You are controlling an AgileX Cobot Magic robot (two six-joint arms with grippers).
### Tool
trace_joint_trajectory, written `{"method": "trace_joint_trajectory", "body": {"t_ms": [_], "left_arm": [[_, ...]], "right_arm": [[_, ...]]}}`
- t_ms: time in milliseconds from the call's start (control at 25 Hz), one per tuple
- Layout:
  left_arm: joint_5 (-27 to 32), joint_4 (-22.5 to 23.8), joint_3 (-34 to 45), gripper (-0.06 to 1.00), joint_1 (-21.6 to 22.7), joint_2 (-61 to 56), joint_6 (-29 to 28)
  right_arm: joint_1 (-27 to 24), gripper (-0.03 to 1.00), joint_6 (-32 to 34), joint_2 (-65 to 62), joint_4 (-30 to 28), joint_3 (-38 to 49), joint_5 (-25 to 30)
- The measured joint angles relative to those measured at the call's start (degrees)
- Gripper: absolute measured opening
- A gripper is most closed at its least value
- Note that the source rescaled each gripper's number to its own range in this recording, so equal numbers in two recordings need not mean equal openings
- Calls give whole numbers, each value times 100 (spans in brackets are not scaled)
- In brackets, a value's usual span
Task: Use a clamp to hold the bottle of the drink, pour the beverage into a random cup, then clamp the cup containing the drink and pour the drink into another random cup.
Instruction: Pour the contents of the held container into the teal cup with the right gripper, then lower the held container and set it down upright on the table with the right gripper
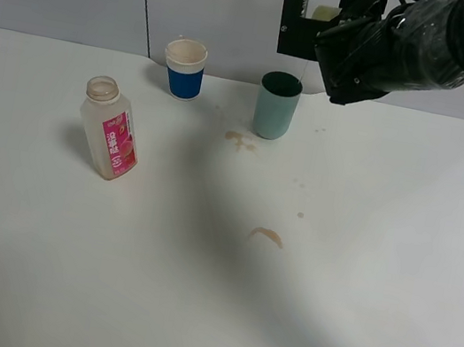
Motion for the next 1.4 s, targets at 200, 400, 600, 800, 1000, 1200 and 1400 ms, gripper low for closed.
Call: {"method": "trace_joint_trajectory", "body": {"t_ms": [200, 400, 600, 800, 1000, 1200, 1400], "left_arm": [[0, 0, 0, 100, 0, 0, 0], [0, 0, 0, 100, 0, 0, 0], [0, 0, 0, 100, 0, 0, 0], [0, 0, 0, 100, 0, 0, 0], [0, 0, 0, 100, 0, 0, 0], [0, 0, 0, 100, 0, 0, 0], [0, 0, 0, 100, 0, 0, 0]], "right_arm": [[53, 0, 84, 0, 0, 0, -15], [53, 0, 608, 0, 0, -2, 21], [53, 0, 1266, -15, 614, -19, -33], [53, 0, 1344, -304, 1556, -19, -369], [53, 0, 1256, -972, 2395, -19, -668], [53, 0, 694, -1717, 3566, -19, -1193], [93, 0, -2, -2153, 4718, -19, -1943]]}}
